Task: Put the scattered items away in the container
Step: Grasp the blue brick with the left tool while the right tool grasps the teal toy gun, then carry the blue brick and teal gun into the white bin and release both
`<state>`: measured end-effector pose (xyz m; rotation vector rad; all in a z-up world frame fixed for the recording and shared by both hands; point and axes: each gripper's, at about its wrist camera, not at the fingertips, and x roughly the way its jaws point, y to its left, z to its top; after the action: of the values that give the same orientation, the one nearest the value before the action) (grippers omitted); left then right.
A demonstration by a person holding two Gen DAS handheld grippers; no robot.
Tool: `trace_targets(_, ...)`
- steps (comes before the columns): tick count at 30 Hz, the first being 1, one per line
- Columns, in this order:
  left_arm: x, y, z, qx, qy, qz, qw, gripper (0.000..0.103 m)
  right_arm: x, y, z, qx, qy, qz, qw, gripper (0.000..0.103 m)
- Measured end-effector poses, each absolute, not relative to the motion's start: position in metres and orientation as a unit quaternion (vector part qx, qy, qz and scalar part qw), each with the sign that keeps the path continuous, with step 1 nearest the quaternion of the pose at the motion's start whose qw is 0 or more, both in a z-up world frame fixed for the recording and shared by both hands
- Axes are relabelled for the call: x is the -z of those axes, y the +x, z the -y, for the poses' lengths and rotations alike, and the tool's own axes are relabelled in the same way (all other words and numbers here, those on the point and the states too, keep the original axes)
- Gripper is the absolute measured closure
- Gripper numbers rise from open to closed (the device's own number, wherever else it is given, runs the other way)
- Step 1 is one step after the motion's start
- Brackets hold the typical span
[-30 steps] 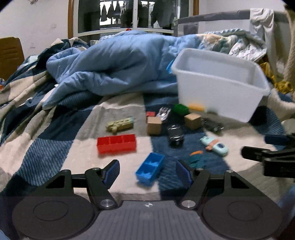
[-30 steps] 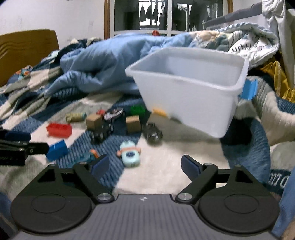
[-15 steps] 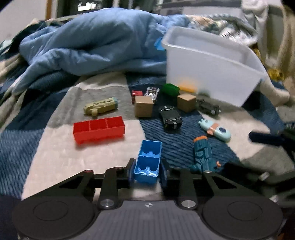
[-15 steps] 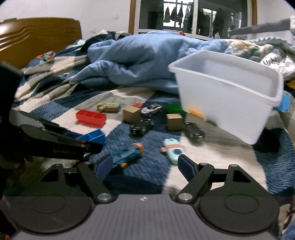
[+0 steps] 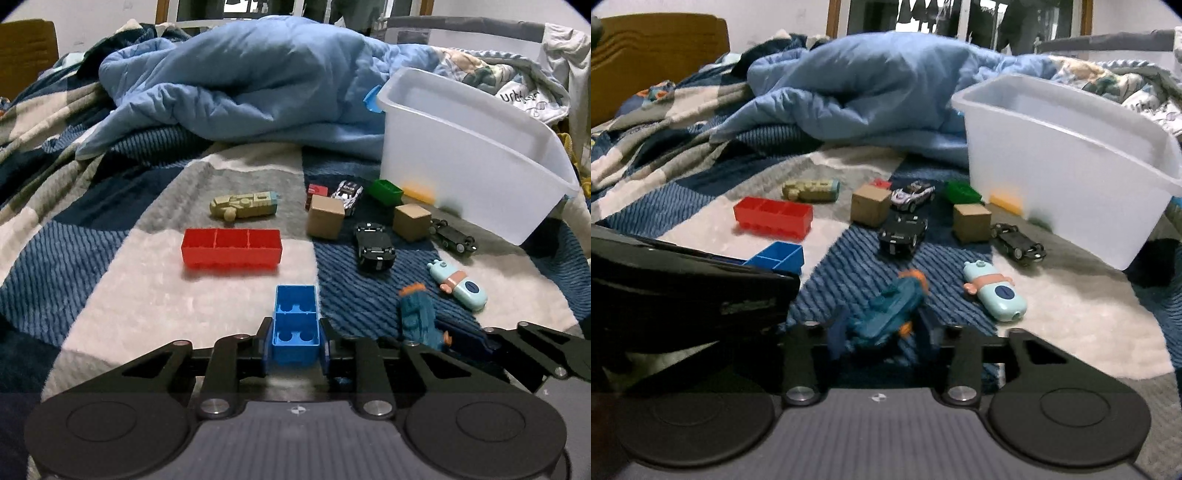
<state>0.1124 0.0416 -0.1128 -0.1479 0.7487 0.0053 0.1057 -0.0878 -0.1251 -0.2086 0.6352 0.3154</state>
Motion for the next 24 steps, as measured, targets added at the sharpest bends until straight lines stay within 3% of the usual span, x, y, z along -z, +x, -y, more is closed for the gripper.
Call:
trace_targets(11,0.106,0.104,-0.025,0.043,-0.065,-0.354,0.932,0.076,0.109,0.099,0.133,-0.158,-0.092,-0.318,0.930,0.066)
trace_targets(24,0.073,0.092,0.011,0.081,-0.056,-0.316,0.944,0.076,0.083,0.088,0.178,-0.128,-0.097,-0.271,0.949,0.066)
